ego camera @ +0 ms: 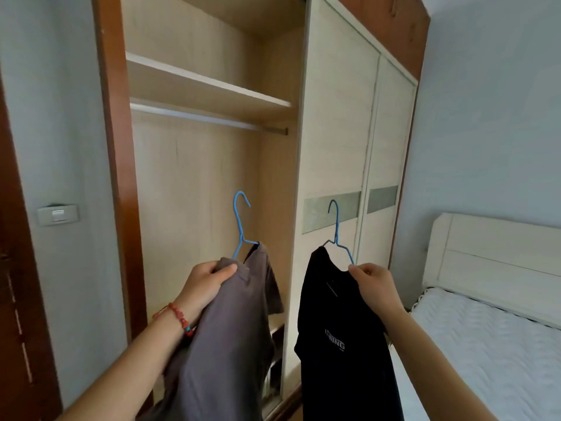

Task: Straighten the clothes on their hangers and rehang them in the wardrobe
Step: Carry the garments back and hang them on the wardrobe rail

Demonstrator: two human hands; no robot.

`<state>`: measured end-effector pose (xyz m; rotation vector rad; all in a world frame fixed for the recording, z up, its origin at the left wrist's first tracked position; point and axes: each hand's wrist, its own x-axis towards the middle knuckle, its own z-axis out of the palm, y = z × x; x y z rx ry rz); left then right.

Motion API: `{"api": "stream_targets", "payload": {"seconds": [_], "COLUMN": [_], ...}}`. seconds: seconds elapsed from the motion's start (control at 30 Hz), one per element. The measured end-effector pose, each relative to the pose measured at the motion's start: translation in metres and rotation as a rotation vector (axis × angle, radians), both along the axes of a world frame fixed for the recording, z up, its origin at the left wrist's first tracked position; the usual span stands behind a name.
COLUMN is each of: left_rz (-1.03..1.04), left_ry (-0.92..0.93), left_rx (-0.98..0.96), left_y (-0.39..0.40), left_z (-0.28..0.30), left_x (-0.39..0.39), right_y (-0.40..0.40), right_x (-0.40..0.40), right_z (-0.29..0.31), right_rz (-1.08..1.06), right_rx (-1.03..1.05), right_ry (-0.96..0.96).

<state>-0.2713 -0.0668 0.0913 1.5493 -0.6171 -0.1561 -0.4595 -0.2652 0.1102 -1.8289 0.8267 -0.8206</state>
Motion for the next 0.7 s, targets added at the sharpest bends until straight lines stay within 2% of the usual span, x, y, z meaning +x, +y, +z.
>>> {"api": "stream_targets", "payload": {"seconds": [0.17,0.43,0.7], "left_rz": [-0.031,-0.134,-0.173], "left_ry": [0.009,-0.079,-0.115], "left_rx": [-0.026,0.011,-0.07], "left_y": [-0.01,-0.033,-0.059], "left_z": [-0.003,-0.013,-0.009], "left_x": [0.071,0.192,0.258], "right_y": [-0.003,0.001,-0.003], "right_x": [0.065,0.168,0.236], "right_z": [0.005,0.009,0.007], "right_rz": [0.001,-0.154,-0.221], "right_rx": [0.049,0.064,0.05], "right_ry": [-0.012,-0.032,-0.039]}}
